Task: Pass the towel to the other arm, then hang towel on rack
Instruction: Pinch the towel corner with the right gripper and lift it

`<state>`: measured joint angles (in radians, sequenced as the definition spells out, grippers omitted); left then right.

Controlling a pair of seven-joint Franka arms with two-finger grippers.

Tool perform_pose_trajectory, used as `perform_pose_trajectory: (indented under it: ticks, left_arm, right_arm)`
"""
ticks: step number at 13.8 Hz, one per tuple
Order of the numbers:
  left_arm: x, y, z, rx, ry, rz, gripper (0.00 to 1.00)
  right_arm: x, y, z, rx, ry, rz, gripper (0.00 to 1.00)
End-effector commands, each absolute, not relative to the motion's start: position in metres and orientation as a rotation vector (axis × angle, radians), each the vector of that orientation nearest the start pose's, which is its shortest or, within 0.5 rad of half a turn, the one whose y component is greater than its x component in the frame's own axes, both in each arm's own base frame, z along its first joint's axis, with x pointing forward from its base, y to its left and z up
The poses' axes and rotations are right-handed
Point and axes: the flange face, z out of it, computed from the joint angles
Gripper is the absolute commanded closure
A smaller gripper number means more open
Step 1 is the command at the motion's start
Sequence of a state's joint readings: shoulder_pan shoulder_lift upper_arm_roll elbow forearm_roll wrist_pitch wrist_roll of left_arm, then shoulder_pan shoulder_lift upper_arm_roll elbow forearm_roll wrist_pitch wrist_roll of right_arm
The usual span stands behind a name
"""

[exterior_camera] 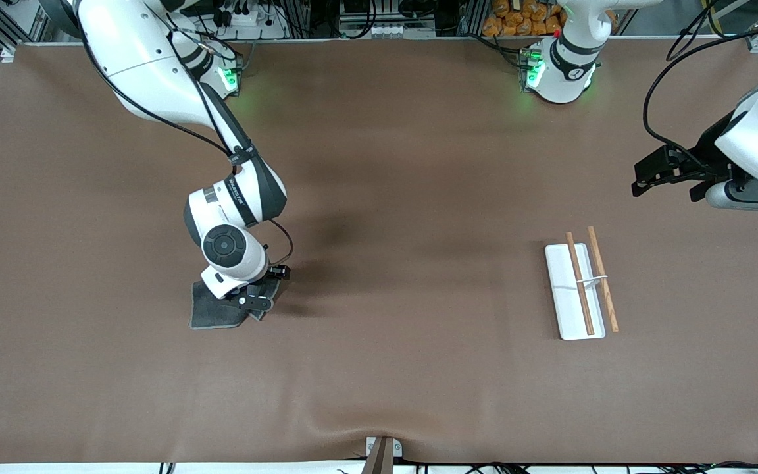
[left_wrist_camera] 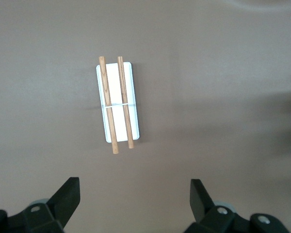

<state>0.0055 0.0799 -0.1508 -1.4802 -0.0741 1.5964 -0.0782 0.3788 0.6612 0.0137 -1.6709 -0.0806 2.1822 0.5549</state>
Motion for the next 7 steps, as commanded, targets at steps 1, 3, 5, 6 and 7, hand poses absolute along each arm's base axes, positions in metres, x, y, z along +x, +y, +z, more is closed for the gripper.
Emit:
perform_pose_trajectory:
  ticks: [1,3,5,6,7]
  left_arm:
    - [0.574,-0.095,0.630,-3.217,0.120,-0.053,0.00]
    - [0.570,-0.113,0.631,-3.222,0.164,-0.053,0.00]
    - [0.569,-0.119,0.632,-3.225,0.182,-0.057,0.00]
    - [0.569,-0.120,0.632,-3.224,0.187,-0.059,0.00]
    - [0.568,-0.128,0.632,-3.225,0.206,-0.058,0.00]
  right_arm:
    - [0.615,0.248,0.206,-3.260,0.190,0.158,0.52]
    - [0.616,0.247,0.206,-3.260,0.192,0.159,0.72]
    - [0.616,0.247,0.206,-3.260,0.192,0.159,0.84]
    - [0.617,0.247,0.206,-3.259,0.195,0.157,0.94]
    - [0.617,0.247,0.206,-3.259,0.192,0.157,1.00]
